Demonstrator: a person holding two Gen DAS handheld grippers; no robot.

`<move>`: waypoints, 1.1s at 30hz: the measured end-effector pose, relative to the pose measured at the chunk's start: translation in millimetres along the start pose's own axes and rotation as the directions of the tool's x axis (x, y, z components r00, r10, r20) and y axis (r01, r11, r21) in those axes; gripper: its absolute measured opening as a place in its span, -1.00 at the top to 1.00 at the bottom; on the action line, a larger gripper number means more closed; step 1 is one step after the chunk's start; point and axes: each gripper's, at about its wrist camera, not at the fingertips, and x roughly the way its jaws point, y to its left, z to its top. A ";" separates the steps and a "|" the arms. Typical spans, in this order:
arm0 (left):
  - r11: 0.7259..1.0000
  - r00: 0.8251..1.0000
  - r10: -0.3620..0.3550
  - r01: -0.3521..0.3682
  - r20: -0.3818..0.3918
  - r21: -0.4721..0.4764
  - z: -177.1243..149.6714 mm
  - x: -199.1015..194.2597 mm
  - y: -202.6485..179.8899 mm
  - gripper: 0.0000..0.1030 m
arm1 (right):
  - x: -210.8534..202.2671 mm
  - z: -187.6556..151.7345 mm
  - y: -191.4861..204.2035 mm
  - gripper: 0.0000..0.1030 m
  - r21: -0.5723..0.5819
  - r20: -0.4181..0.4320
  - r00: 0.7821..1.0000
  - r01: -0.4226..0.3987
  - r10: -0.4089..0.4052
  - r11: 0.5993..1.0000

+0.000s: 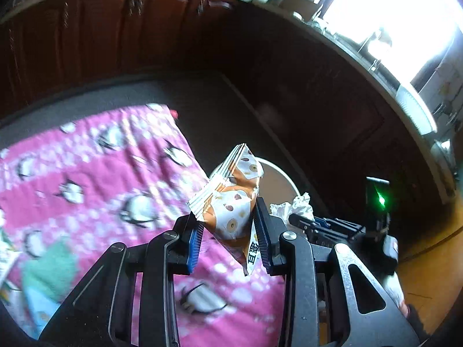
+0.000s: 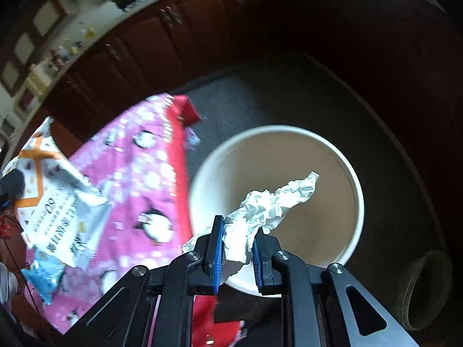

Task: Collect trash
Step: 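Carry both items over the white bucket and open both grippers to drop them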

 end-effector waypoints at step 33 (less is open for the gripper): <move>1.000 1.000 0.002 -0.002 -0.019 0.022 -23.0 46.5 -9.0 -0.22 | 1.1 -7.9 -17.5 0.10 0.058 0.012 0.998 0.066 -0.067 0.996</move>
